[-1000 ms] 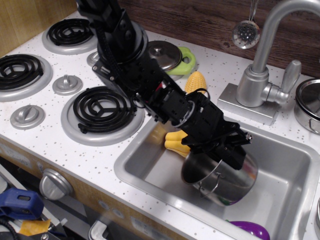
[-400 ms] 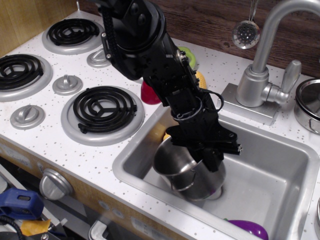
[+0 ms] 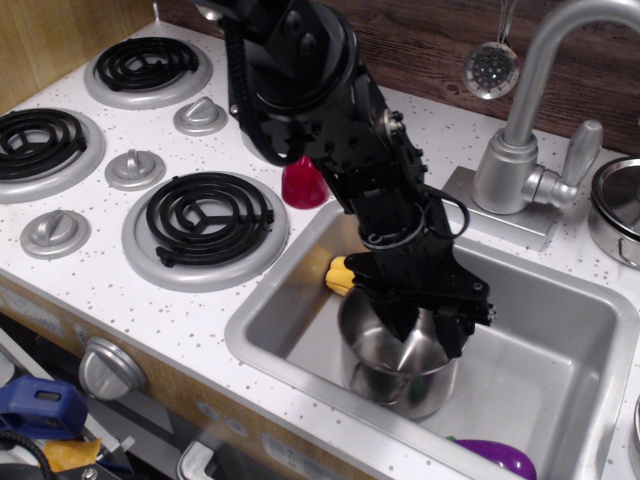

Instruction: Flip pot upright in sink

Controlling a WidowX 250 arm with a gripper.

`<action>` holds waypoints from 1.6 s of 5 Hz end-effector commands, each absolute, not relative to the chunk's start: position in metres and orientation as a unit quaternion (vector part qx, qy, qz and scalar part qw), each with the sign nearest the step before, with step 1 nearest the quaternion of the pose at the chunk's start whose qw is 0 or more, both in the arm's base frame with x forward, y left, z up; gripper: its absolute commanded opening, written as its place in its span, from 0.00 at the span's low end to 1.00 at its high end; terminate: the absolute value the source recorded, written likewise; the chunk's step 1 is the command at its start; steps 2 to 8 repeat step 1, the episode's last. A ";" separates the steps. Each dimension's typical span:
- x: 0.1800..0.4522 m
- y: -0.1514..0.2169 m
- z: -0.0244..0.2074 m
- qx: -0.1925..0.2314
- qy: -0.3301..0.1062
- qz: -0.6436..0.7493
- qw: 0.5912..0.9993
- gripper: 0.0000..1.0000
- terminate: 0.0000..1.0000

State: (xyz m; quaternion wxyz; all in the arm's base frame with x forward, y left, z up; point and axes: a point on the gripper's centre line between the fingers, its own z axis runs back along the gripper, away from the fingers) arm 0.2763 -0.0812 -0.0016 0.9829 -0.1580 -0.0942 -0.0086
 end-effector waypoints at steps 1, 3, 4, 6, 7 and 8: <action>0.288 -0.081 0.018 -0.162 -0.130 -0.009 0.978 1.00 1.00; 0.288 -0.081 0.018 -0.162 -0.130 -0.009 0.978 1.00 1.00; 0.288 -0.081 0.018 -0.162 -0.130 -0.009 0.978 1.00 1.00; 0.288 -0.081 0.018 -0.162 -0.130 -0.009 0.978 1.00 1.00; 0.288 -0.081 0.018 -0.162 -0.130 -0.009 0.978 1.00 1.00; 0.288 -0.081 0.018 -0.162 -0.130 -0.009 0.978 1.00 1.00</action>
